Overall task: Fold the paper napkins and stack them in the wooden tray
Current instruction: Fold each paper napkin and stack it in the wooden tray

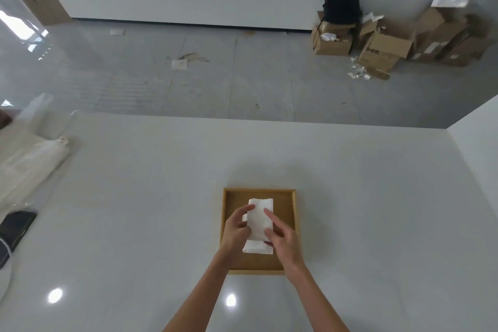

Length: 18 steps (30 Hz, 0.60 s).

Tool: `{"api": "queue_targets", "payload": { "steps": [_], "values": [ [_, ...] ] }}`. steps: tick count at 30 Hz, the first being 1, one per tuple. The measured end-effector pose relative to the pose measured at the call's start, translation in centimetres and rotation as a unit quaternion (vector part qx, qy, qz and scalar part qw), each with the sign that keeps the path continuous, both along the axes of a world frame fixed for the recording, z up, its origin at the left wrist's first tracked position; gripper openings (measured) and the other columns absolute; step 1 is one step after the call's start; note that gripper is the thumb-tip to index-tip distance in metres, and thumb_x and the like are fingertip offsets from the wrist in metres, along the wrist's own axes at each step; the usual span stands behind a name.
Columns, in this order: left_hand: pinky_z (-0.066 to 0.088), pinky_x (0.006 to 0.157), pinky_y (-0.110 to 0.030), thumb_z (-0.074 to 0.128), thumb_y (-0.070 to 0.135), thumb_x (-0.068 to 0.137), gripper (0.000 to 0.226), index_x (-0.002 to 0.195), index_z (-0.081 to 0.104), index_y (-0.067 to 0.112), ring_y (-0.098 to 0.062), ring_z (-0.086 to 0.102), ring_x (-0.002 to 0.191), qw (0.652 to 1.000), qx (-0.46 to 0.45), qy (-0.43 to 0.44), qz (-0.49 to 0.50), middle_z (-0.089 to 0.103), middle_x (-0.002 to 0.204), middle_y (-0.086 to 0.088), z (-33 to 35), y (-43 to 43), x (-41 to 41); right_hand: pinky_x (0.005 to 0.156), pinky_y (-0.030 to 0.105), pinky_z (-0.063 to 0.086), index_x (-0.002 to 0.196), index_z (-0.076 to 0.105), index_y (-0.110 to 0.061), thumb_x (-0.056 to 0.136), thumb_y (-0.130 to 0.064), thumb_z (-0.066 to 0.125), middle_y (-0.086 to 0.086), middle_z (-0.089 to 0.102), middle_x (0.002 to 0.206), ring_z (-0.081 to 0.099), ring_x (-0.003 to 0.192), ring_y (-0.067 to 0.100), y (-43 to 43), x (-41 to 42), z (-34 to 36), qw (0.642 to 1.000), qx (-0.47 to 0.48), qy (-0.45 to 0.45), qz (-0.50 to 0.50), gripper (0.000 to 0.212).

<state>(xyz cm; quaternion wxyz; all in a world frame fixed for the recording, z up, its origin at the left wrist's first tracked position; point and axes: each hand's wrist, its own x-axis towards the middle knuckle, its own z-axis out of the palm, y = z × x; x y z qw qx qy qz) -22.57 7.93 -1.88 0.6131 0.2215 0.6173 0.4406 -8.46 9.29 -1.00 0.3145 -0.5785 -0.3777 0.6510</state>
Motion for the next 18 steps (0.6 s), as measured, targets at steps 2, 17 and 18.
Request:
{"api": "queue_targets", "payload": {
  "steps": [2, 17, 18],
  "values": [
    [0.059, 0.083, -0.058, 0.04, -0.019, 0.075, 0.066, 0.121, 0.065, 0.021, -0.042, 0.068, 0.098, 1.0, -0.003, 0.01, -0.005, 0.064, 0.113, -0.022, -0.3, 0.1, -0.1, 0.08, 0.03, 0.06, 0.119, 0.069, -0.041, 0.092, -0.004, 0.063, 0.005, 0.065, 0.125, 0.065, 0.108, 0.023, 0.0, -0.1, -0.6, 1.0, -0.009, 0.0, 0.011, 0.046],
    [0.06, 0.079, -0.032, 0.036, -0.022, 0.077, 0.069, 0.122, 0.069, 0.02, -0.024, 0.065, 0.108, 0.994, 0.061, 0.087, 0.01, 0.064, 0.129, -0.004, -0.8, -0.8, 0.2, 0.088, 0.037, 0.059, 0.108, 0.078, -0.033, 0.094, -0.006, 0.062, -0.002, 0.067, 0.124, 0.064, 0.111, 0.025, -0.1, 0.4, -1.7, 0.999, -0.035, 0.003, 0.02, 0.034],
    [0.06, 0.079, -0.03, 0.037, -0.02, 0.076, 0.069, 0.122, 0.069, 0.018, -0.02, 0.065, 0.107, 0.994, 0.064, 0.085, 0.011, 0.063, 0.131, -0.001, -0.7, -0.9, 0.2, 0.086, 0.034, 0.06, 0.11, 0.077, -0.031, 0.094, -0.005, 0.061, -0.002, 0.067, 0.125, 0.064, 0.11, 0.024, -0.1, 0.4, -1.6, 0.999, -0.029, 0.002, 0.021, 0.034]
  ]
}}
